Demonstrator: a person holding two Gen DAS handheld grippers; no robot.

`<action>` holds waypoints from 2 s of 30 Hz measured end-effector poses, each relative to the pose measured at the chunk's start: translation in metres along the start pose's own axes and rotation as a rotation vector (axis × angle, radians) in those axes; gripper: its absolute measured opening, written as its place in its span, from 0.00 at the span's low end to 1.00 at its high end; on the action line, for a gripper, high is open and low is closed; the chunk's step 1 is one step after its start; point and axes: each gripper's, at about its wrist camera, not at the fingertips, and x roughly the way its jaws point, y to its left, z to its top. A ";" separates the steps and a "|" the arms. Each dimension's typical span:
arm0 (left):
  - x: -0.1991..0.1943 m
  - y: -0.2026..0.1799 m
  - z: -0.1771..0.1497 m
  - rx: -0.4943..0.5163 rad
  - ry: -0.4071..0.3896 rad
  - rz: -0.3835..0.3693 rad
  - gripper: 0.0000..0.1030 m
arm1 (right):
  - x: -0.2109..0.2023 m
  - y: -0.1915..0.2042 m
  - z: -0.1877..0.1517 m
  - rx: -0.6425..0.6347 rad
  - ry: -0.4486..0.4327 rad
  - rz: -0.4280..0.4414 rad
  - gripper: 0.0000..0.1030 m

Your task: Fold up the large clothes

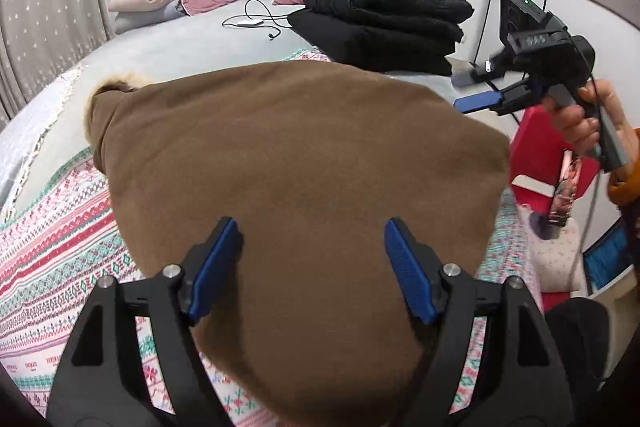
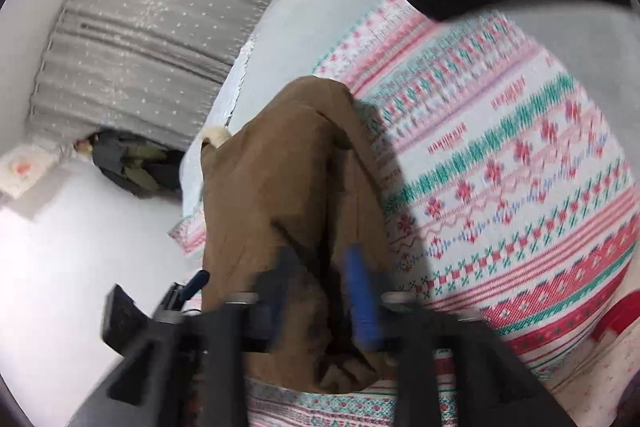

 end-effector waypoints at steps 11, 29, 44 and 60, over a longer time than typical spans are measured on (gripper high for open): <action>0.013 0.109 -0.014 -0.516 0.102 -0.138 0.91 | 0.076 0.011 0.021 -0.051 0.166 -0.011 0.78; 0.101 0.169 -0.051 -0.857 0.013 -0.494 0.83 | 0.198 -0.011 0.053 -0.042 0.367 0.262 0.75; -0.092 0.231 -0.040 -0.765 -0.198 -0.354 0.59 | 0.217 0.166 0.011 -0.238 0.278 0.522 0.55; -0.192 0.458 -0.176 -1.054 -0.060 -0.051 0.68 | 0.482 0.386 -0.040 -0.227 0.526 0.441 0.57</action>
